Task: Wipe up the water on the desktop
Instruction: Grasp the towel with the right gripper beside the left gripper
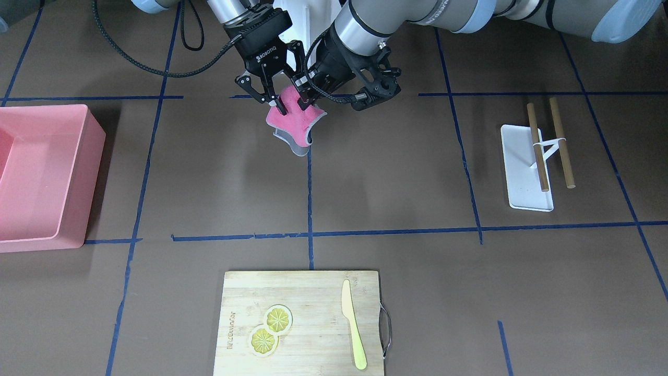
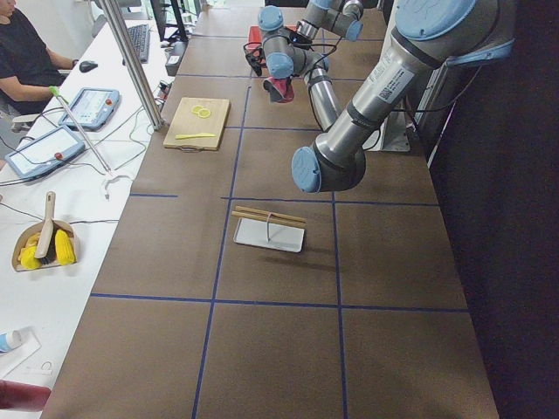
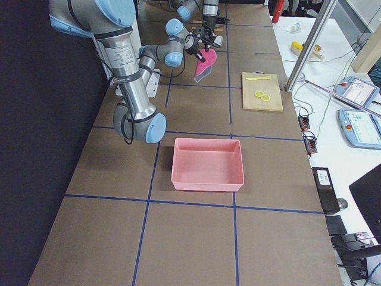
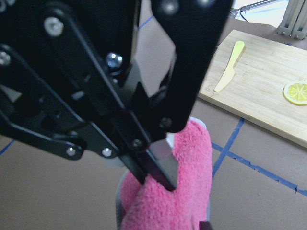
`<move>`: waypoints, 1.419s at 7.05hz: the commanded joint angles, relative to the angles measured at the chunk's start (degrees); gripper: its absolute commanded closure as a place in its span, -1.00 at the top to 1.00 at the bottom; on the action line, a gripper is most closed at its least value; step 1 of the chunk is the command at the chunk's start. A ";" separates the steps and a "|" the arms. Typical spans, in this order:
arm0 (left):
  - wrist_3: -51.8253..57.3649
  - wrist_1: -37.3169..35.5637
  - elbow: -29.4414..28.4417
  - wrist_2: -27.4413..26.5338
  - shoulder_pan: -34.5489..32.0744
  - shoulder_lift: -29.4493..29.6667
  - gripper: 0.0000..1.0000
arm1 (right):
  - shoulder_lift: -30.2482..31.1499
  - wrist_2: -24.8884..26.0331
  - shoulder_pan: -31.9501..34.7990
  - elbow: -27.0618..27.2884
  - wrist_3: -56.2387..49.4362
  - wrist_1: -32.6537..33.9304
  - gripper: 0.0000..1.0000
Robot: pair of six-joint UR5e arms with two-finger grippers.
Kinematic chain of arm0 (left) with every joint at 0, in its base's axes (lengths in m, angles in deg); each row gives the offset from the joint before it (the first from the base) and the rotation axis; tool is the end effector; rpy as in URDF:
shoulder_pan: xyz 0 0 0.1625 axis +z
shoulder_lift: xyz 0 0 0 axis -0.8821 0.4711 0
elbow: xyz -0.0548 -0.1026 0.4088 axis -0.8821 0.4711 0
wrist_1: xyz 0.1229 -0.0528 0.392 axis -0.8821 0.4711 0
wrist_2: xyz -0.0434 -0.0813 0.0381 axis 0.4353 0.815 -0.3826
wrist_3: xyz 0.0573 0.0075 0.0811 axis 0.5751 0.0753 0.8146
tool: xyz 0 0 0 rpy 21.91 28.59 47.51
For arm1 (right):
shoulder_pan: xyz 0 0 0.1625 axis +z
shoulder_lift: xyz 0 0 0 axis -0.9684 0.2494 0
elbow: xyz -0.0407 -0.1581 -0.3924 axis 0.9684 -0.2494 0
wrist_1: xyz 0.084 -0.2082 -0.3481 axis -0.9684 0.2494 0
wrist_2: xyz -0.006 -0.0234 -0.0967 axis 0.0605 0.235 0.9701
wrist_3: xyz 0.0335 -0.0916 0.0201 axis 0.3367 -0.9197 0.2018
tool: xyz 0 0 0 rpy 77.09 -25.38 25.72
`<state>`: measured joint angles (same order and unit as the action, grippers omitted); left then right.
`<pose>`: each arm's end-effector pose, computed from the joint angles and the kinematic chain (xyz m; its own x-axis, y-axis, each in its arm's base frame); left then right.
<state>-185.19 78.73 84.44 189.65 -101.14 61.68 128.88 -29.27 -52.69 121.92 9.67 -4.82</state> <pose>0.4382 -0.4513 0.0654 0.2606 -0.5536 -0.7910 0.1578 0.8327 -0.5308 -0.4498 -0.3428 0.1442 0.5078 -0.5702 0.6457 -0.1282 0.6912 0.7112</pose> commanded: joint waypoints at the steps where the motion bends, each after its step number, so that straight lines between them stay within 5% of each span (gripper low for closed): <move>1: 0.00 0.53 -0.12 -0.01 0.04 0.17 -0.82 | 0.40 4.64 -1.67 0.25 -0.20 0.27 -0.86; 3: 0.26 1.50 -0.38 -0.01 0.04 0.00 -0.08 | 0.49 5.29 -2.39 0.86 0.49 0.97 -1.00; 4: 0.61 1.94 0.05 -0.53 -0.04 -0.18 0.67 | 0.40 5.64 -2.48 1.13 0.58 3.76 -1.00; 5: 1.14 1.94 0.75 -3.15 -0.83 -0.53 1.00 | 1.10 5.46 -2.22 2.17 1.19 6.57 -1.00; 7: 1.23 1.94 2.68 -2.83 -7.22 -3.06 1.00 | 2.33 -0.73 -2.04 4.81 7.05 21.11 -1.00; 8: 1.58 2.03 7.39 -2.56 -9.77 -8.91 1.00 | 2.16 -2.60 -1.52 4.47 10.66 28.15 -1.00; 10: 8.68 1.51 9.64 -1.69 -13.91 -14.04 1.00 | 1.38 -9.43 -1.16 -2.26 16.37 29.46 -1.00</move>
<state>-179.59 80.42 92.76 187.34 -112.69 50.78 130.78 -34.36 -54.18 123.42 22.36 23.22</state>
